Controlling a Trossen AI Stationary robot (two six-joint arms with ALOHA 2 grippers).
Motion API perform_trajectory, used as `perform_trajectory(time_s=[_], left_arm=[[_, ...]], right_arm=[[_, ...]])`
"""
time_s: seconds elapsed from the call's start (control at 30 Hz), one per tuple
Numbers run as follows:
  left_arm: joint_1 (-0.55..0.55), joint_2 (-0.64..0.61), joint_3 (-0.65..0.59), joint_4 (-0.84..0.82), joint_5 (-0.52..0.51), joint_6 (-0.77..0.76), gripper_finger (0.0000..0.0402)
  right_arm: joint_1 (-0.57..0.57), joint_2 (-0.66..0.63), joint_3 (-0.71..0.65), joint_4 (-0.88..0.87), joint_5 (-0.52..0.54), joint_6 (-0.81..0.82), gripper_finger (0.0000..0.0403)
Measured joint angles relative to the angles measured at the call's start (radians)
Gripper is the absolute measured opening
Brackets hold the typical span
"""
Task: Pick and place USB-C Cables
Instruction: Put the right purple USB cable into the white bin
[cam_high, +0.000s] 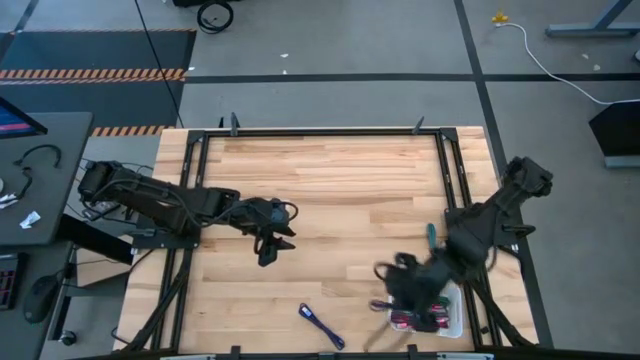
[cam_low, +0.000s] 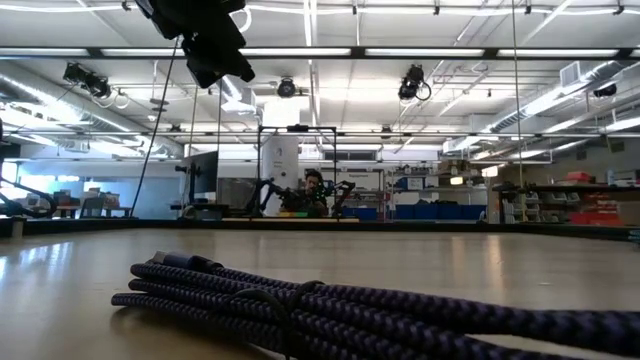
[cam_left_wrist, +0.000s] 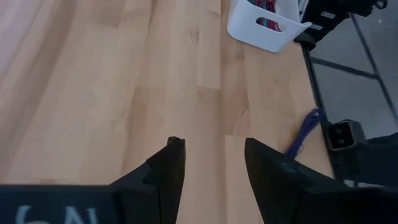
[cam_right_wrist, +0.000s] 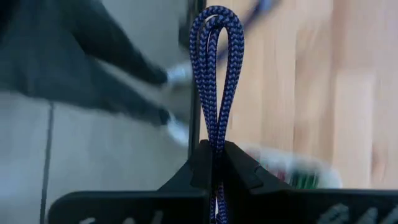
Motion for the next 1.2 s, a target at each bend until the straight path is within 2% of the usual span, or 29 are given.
perform_trajectory(time_s=[0.07,0.23,0.43,0.73,0.93,1.2], left_arm=[[0.009,0.0,0.0,0.0,-0.009,0.017,0.0172],[0.033,0.0,0.0,0.0,-0.012,0.012,0.0172],[0.032,0.0,0.0,0.003,-0.011,0.012,0.0172],[0.032,0.0,0.0,0.003,-0.012,0.011,0.0172],[0.032,0.0,0.0,0.002,-0.011,0.011,0.0172],[0.032,0.0,0.0,0.001,-0.012,-0.015,0.0172]], right_arm=[[0.057,0.002,-0.024,-0.055,-0.001,0.067,0.0017],[0.166,-0.003,-0.191,-0.04,-0.004,0.28,0.0018],[0.192,-0.004,-0.368,0.079,-0.005,0.388,0.0018],[0.151,-0.004,-0.561,0.215,-0.055,0.38,0.0019],[0.152,0.002,-0.601,0.258,-0.063,0.306,0.002],[0.149,0.002,-0.661,0.384,-0.061,0.319,0.0045]])
